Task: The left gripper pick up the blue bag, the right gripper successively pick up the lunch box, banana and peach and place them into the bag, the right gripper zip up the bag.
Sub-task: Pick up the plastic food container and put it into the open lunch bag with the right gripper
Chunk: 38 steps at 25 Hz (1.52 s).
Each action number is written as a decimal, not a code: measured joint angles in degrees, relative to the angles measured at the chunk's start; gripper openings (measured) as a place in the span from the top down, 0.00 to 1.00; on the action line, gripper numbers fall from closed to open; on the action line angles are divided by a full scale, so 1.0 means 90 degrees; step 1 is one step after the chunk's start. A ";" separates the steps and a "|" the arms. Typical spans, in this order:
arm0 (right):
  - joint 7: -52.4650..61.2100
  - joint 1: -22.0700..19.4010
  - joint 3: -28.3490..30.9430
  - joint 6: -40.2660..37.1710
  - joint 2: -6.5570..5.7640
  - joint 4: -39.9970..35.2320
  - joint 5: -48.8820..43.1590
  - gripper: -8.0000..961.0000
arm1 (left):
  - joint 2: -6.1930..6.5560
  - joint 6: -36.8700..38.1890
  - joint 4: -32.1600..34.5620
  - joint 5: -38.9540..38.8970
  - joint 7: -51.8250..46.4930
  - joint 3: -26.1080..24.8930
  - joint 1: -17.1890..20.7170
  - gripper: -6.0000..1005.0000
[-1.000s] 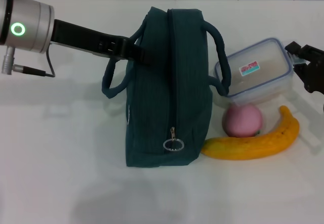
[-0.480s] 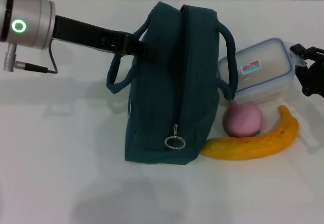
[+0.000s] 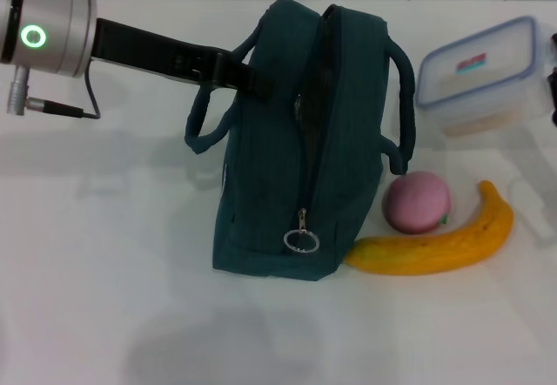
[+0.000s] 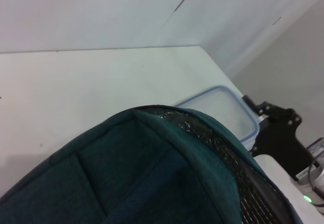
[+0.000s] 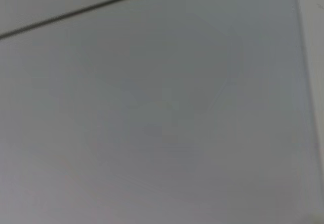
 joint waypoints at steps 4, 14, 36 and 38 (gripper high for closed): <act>0.0003 -0.0004 0.0002 -0.0193 -0.0016 -0.0042 0.0249 0.90 | 0.0005 -0.0028 -0.0030 0.0000 0.0013 -0.0008 -0.0006 0.94; 0.0006 0.0516 0.0371 -0.1614 -0.0020 -0.0073 0.0464 0.90 | -0.0009 -0.0101 -0.0038 0.0007 0.0014 -0.0008 -0.0007 0.94; -0.0327 0.0842 0.0284 -0.1308 -0.0007 0.0109 -0.1300 0.91 | 0.0057 -0.0430 -0.0404 0.0071 0.0072 0.0025 -0.0243 0.94; -0.0328 0.0714 0.0274 -0.0970 -0.0019 -0.0039 -0.1576 0.91 | 0.0064 -0.0430 -0.0405 0.0071 0.0072 0.0024 -0.0255 0.94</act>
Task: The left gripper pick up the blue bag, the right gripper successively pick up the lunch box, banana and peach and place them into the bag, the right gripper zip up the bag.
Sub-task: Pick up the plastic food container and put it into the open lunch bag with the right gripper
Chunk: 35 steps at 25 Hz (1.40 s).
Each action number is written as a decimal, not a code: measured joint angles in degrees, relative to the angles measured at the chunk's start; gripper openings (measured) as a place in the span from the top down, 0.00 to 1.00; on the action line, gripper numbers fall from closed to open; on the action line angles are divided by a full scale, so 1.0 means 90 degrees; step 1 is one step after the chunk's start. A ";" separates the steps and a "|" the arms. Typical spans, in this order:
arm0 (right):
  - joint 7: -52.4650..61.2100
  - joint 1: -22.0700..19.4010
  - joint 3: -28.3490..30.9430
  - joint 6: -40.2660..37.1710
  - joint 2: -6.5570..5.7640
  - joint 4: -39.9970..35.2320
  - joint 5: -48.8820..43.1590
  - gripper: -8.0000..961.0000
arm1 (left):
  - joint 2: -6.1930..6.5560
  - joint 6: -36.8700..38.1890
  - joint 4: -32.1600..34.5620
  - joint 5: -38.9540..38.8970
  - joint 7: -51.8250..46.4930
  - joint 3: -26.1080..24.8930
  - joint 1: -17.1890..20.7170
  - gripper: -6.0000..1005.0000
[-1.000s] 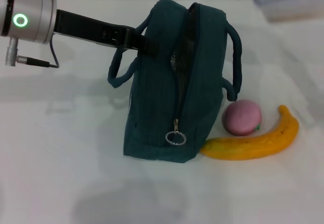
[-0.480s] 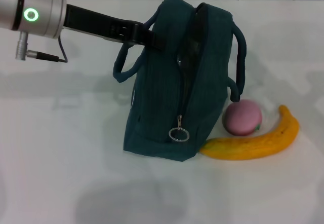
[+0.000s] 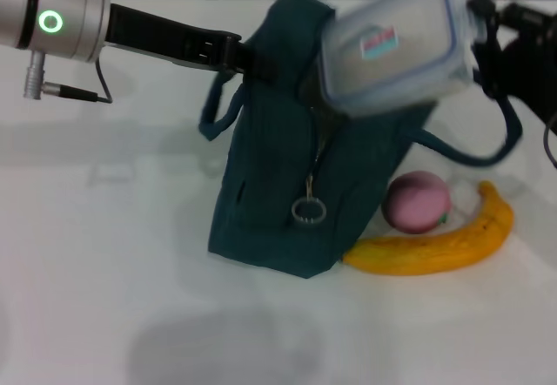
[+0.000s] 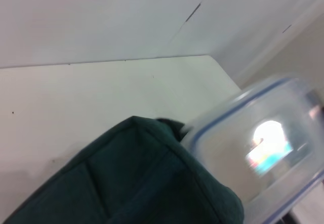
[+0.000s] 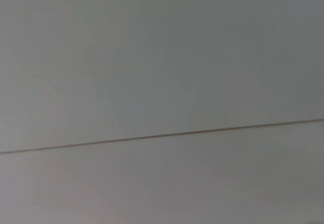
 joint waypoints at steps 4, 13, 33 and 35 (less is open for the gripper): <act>0.0007 -0.0179 -0.0082 0.0316 -0.0020 -0.0276 -0.0208 0.91 | 0.0016 0.0000 -0.0003 -0.0002 -0.0016 -0.0002 -0.0009 0.94; -0.0008 0.0643 -0.1070 0.0776 0.0017 -0.0302 -0.0216 0.91 | -0.0029 0.0001 -0.0004 -0.0009 -0.0028 0.0025 -0.0166 0.94; -0.0988 0.0806 -0.2072 0.0891 -0.0004 -0.0976 -0.0217 0.91 | -0.0009 0.0017 -0.0003 -0.0058 -0.0003 0.0032 -0.0065 0.94; -0.0989 0.0817 -0.2221 0.1102 0.0007 -0.1154 -0.0216 0.91 | -0.0014 0.0037 -0.0002 -0.0062 -0.0007 0.0033 -0.0075 0.94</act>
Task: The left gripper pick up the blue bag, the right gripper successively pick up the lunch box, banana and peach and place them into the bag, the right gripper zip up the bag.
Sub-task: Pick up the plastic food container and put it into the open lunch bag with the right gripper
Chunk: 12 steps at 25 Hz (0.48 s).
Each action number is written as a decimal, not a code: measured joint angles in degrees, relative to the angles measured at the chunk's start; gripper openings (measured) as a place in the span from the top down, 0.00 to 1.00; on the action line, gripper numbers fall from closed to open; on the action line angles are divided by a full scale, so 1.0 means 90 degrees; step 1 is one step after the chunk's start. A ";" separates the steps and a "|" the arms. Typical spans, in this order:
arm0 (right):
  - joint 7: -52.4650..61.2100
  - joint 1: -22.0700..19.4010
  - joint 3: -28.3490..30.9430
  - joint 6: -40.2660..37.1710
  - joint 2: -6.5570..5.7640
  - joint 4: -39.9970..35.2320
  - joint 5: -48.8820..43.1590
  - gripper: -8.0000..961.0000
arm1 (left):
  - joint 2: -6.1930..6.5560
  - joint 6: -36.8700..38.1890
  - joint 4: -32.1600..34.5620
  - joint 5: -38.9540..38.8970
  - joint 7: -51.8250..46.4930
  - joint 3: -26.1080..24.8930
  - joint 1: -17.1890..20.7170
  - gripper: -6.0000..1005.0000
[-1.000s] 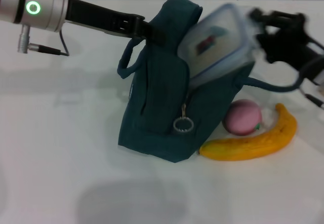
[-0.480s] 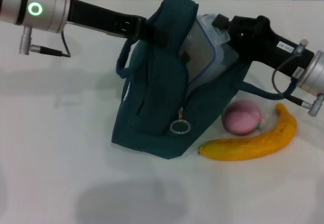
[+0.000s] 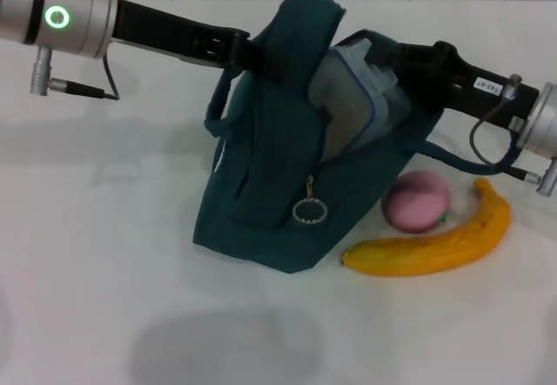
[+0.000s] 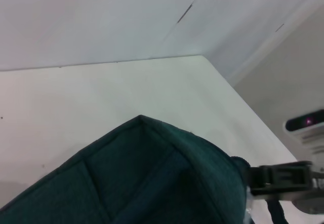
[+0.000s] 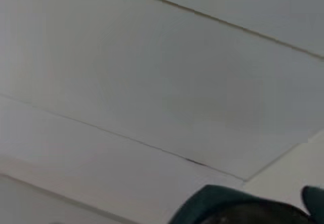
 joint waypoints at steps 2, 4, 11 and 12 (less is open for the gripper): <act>-0.0022 0.0039 -0.0120 0.0172 -0.0004 -0.0143 0.0001 0.91 | -0.0011 0.0016 0.0000 -0.0005 -0.0001 0.0002 -0.0009 0.94; -0.0068 0.0073 -0.0247 0.0228 -0.0008 -0.0305 0.0002 0.90 | -0.0023 0.0026 -0.0001 -0.0008 -0.0004 0.0003 -0.0017 0.94; -0.0395 0.0308 -0.0552 0.0282 -0.0006 -0.0700 0.0035 0.90 | 0.0003 0.0105 -0.0044 -0.0193 -0.0024 0.0003 -0.0019 0.94; -0.0521 0.0344 -0.0552 0.0300 -0.0006 -0.0701 0.0045 0.90 | 0.0011 0.0110 -0.0059 -0.0220 -0.0024 0.0000 -0.0023 0.94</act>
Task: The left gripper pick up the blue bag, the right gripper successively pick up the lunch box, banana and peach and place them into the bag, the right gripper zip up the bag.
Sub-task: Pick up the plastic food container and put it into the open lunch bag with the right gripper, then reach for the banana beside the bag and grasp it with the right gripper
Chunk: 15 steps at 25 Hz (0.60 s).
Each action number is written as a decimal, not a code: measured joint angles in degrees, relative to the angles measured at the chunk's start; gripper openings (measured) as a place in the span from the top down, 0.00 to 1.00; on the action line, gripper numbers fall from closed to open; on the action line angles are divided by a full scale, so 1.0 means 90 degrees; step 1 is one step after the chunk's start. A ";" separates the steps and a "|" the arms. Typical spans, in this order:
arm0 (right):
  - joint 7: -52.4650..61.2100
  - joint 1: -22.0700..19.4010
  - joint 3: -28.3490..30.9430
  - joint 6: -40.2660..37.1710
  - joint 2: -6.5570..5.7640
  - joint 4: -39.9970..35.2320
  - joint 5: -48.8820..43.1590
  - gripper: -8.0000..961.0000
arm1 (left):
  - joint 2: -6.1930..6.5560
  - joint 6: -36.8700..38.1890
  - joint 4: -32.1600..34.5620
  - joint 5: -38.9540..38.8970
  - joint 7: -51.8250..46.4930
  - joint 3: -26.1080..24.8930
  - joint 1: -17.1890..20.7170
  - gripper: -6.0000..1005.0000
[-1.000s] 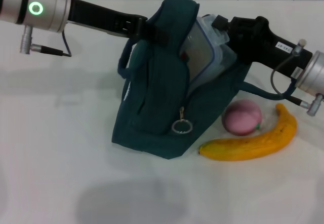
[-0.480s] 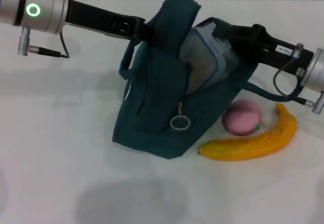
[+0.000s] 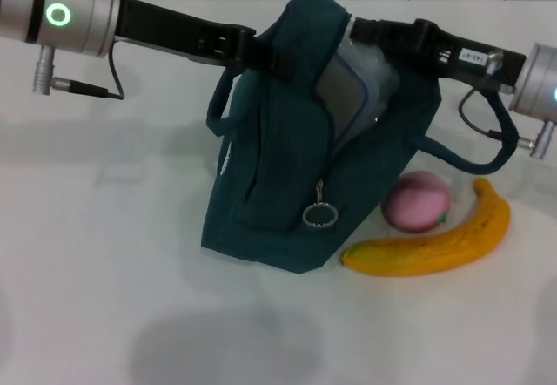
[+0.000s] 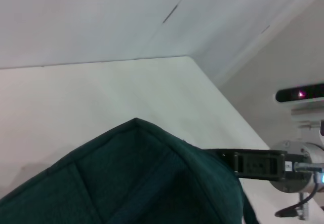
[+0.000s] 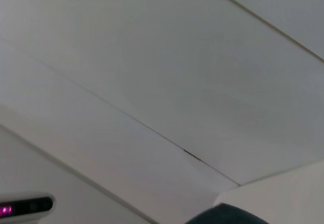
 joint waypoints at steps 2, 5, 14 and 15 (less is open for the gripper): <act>-0.0308 0.0058 -0.0002 0.0069 0.0005 -0.0002 0.0019 0.90 | 0.0007 0.0001 -0.0009 -0.0014 0.0002 -0.0018 0.0005 0.94; -0.0740 0.0073 -0.0004 0.0127 0.0006 -0.0004 0.0017 0.84 | 0.0010 -0.0002 -0.0043 -0.0017 0.0012 -0.0038 0.0045 0.94; -0.1045 -0.0553 -0.0073 -0.0951 -0.0071 -0.0833 0.0005 0.55 | 0.0080 -0.0034 -0.0111 -0.0025 0.0031 -0.0084 0.0223 0.94; -0.0968 -0.0698 -0.0068 -0.1073 -0.0073 -0.1053 0.0012 0.50 | 0.0086 -0.0042 -0.0118 -0.0022 0.0036 -0.0111 0.0242 0.94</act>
